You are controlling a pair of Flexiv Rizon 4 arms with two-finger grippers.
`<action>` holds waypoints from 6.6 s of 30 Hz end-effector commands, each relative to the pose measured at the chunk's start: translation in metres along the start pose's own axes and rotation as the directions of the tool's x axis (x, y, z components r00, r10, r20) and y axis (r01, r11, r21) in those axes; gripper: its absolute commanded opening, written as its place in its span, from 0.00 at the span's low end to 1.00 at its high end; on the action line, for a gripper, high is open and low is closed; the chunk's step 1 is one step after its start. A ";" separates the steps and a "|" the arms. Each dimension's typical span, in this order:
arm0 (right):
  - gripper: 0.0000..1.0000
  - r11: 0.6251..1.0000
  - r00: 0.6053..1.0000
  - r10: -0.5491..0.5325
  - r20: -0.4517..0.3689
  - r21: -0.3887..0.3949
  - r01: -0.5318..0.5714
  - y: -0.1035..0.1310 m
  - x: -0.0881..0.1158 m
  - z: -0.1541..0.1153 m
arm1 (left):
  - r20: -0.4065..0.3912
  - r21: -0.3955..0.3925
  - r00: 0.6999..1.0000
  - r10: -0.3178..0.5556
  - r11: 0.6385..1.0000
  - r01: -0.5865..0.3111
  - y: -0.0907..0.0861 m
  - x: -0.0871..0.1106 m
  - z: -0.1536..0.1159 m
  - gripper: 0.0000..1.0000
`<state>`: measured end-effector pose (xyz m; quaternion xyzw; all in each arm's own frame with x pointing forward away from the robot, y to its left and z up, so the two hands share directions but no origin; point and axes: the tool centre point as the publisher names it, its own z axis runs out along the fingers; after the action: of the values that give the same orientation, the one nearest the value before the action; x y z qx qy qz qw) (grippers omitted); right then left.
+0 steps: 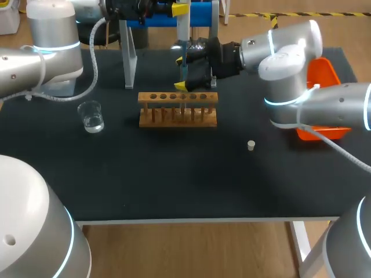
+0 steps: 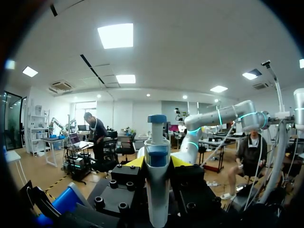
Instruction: Invert the test tube, pick up the pipette, mount the tip to pipette, aspirate from beaker and dispense into the tube, eject the tip, return the pipette, and cap with the stopper.
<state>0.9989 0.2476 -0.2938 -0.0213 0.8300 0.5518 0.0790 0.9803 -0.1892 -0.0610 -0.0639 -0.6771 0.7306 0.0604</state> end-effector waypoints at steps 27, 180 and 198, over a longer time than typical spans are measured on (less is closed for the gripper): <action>1.00 0.998 0.998 0.060 0.010 0.016 -0.060 -0.009 0.010 0.018 | -0.004 -0.001 1.000 -0.001 1.000 0.001 -0.001 -0.001 -0.001 0.00; 1.00 0.999 0.998 0.040 -0.050 0.010 -0.039 -0.002 0.011 0.025 | -0.008 -0.077 0.999 0.043 0.996 -0.044 -0.055 0.015 0.023 0.00; 1.00 0.999 0.998 0.040 -0.050 0.010 -0.039 -0.002 0.011 0.025 | 0.004 -0.109 0.997 0.075 0.991 -0.074 -0.076 0.022 0.029 0.00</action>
<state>0.9894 0.2710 -0.3065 -0.0174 0.8342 0.5491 0.0485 0.9584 -0.2103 0.0102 -0.0923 -0.7094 0.6981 0.0304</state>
